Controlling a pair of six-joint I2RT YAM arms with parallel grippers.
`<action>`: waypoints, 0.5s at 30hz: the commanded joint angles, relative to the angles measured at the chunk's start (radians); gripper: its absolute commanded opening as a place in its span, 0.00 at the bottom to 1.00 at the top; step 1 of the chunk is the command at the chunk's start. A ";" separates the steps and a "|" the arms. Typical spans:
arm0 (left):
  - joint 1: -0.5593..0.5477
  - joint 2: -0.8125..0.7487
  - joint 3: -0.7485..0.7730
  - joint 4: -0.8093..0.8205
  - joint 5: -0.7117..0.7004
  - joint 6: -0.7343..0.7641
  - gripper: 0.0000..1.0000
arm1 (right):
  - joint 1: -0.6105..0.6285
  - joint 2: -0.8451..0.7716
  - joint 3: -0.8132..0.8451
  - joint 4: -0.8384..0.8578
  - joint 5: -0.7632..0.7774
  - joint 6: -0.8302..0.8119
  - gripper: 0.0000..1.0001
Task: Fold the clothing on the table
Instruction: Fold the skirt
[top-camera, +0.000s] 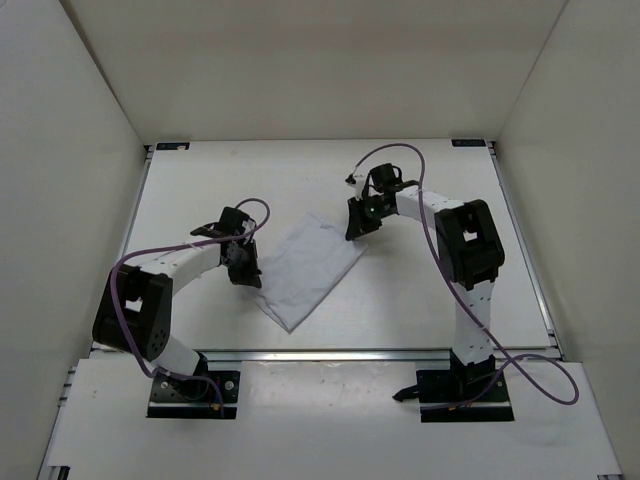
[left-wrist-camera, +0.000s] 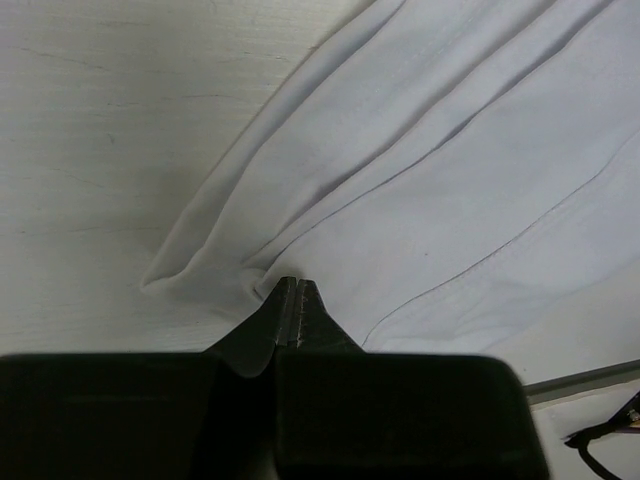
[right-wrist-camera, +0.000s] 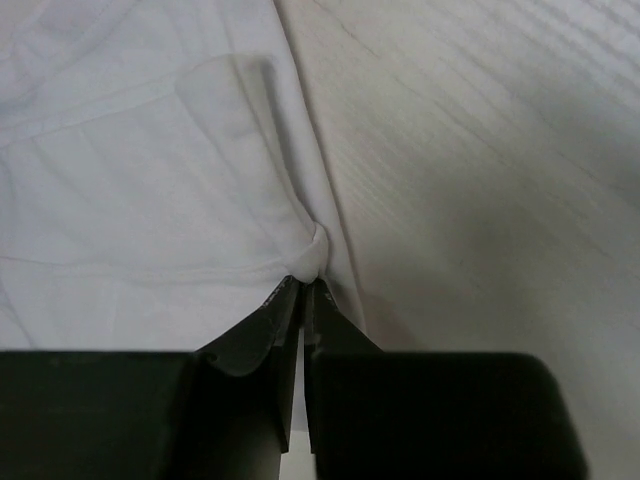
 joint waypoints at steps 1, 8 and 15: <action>0.006 -0.018 -0.002 -0.011 -0.020 0.010 0.00 | -0.011 -0.049 -0.053 0.009 0.011 -0.007 0.01; 0.034 0.008 0.055 -0.005 -0.023 0.039 0.00 | -0.014 -0.167 -0.237 0.022 0.030 0.060 0.00; 0.032 0.152 0.211 -0.036 -0.021 0.082 0.00 | 0.046 -0.402 -0.472 0.061 0.044 0.177 0.01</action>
